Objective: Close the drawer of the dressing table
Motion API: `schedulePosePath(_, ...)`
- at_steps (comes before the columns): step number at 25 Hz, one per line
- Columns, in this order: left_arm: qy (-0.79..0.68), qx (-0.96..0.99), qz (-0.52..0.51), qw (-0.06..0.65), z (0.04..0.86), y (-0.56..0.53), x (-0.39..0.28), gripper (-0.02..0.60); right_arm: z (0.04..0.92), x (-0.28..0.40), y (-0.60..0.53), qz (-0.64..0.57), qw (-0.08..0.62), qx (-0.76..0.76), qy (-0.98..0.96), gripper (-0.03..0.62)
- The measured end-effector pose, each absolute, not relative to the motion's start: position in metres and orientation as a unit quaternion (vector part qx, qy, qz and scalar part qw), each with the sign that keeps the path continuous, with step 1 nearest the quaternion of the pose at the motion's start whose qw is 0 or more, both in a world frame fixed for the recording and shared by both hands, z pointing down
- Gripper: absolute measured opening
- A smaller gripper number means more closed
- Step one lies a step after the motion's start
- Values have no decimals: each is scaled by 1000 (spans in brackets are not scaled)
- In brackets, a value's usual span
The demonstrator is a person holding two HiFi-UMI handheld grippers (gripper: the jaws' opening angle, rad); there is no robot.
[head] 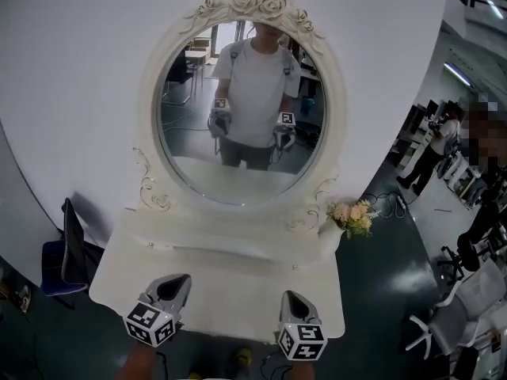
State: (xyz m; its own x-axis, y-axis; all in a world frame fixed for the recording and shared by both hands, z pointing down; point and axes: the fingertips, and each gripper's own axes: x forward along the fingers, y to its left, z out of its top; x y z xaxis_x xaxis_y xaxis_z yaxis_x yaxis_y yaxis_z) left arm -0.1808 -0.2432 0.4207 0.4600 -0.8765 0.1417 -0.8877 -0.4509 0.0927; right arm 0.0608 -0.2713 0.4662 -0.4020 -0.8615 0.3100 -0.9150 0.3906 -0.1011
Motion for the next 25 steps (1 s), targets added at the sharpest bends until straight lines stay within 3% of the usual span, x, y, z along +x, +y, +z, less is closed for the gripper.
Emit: schedulePosePath(25, -536, 842, 18, 64, 402, -197, -218, -2, 436, 32, -243, 94, 84, 521, -844, 3)
